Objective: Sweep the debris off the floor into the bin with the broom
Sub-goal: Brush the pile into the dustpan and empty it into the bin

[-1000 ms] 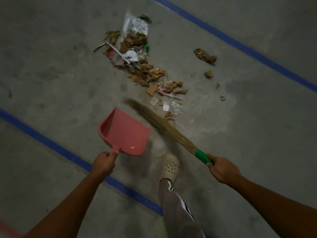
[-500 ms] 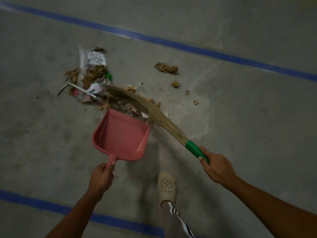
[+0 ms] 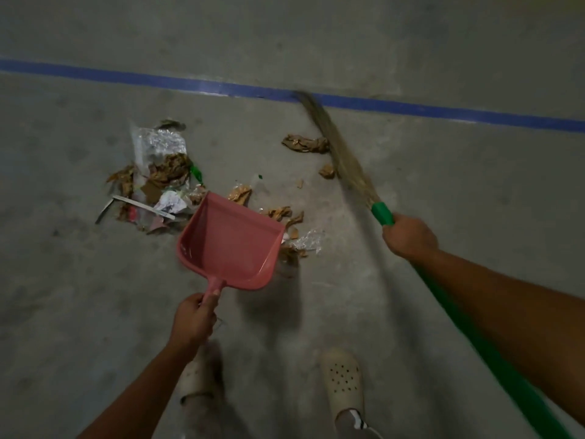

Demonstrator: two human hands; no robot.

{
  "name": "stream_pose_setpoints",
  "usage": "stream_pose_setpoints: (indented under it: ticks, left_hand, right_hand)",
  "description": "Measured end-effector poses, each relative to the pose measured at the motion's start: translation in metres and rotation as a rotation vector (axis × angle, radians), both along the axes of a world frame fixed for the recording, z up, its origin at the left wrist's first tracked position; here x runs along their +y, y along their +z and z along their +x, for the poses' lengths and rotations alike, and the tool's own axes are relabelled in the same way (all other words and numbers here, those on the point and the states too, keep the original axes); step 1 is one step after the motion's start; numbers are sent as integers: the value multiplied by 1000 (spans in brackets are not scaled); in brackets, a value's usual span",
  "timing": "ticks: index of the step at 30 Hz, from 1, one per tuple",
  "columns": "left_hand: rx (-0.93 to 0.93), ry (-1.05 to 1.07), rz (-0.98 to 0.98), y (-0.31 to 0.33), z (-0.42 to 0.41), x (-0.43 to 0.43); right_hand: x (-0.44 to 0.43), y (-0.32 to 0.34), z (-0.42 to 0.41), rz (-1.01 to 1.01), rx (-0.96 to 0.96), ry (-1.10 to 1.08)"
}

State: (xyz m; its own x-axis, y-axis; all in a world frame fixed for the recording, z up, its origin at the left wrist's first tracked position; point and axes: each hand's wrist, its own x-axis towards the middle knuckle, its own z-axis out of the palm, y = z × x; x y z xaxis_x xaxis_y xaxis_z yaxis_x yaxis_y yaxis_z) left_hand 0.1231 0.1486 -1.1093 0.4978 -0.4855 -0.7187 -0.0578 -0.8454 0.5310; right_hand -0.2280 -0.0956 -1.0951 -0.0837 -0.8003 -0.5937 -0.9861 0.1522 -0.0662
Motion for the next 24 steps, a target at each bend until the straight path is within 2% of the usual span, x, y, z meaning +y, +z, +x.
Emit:
stream_pose_setpoints:
  ticks: [4,8,10,14,17,20,22,24]
  left_hand:
    - [10,-88,39,-6,48,2]
    - [29,-180,74,16,95,9]
    - [59,-214,80,28,118,12]
    - [61,-319,66,39,153,10]
    - [32,-369,65,24,174,4]
    - [22,-401,54,1,179,0]
    - [6,-406,48,-13,180,1]
    - [-29,-417,25,-23,183,6]
  right_hand:
    - [18,13,25,22,143,215]
    - [83,54,25,33,164,217]
    - [122,72,20,24,175,134]
    - [177,81,17,-41,202,-168]
    - [194,56,30,-116,151,-465]
    - [202,11,44,-72,101,-709]
    - [209,-18,65,-8,45,-760]
    - [224,-42,93,29,17,-696]
